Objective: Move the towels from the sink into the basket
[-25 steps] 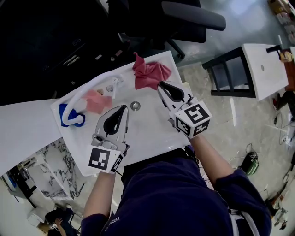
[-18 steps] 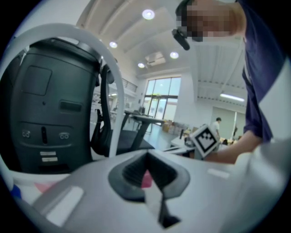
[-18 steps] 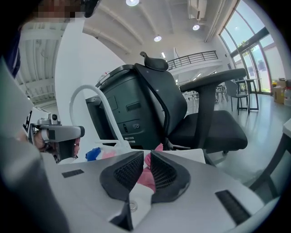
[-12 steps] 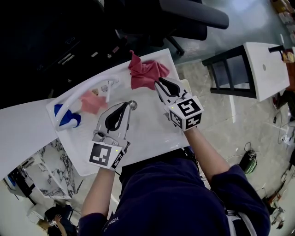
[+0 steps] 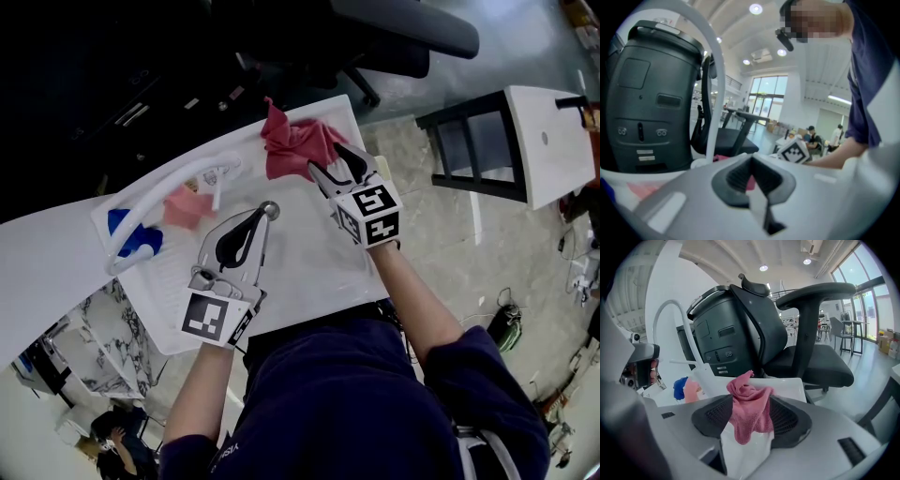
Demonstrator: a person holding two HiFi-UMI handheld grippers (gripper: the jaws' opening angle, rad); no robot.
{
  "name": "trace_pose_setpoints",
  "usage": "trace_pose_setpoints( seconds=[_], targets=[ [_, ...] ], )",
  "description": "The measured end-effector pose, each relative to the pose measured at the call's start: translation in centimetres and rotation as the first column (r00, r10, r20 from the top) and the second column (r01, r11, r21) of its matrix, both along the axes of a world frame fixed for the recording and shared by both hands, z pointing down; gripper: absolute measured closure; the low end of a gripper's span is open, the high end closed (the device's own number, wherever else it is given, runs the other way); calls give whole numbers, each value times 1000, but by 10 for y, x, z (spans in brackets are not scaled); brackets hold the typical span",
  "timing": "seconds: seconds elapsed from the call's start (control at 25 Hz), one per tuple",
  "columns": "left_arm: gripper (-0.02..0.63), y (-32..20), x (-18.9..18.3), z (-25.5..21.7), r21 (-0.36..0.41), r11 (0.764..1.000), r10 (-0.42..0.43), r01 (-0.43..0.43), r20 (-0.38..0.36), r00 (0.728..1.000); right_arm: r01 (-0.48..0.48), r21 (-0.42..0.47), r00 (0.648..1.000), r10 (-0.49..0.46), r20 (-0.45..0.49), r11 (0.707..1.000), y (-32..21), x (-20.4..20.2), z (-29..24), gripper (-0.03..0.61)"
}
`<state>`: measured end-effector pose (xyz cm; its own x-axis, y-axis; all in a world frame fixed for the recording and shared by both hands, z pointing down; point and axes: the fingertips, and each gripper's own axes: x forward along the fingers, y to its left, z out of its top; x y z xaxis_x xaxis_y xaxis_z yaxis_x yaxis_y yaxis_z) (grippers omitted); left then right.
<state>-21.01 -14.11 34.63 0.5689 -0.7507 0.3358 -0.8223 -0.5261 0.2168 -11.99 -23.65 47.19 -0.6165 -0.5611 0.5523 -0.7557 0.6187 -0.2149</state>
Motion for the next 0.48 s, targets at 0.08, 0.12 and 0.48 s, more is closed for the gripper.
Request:
trace_pose_setpoints(
  seconds=[0.08,0.12,0.48],
  targets=[
    [611,0,-1,2,-7,1000,0,0,4,1000,2,-8,1000,-2,-21,1000,-3,-2,7,339],
    [611,0,-1,2,-9,1000,0,0,5,1000,2,-10,999,-2,-33,1000,-5,-3,11,327],
    [611,3,1,6,-32,999,3,-3,-6,1000,7,-19,985,-10,-173,1000,-16,-15,38,295]
  ],
)
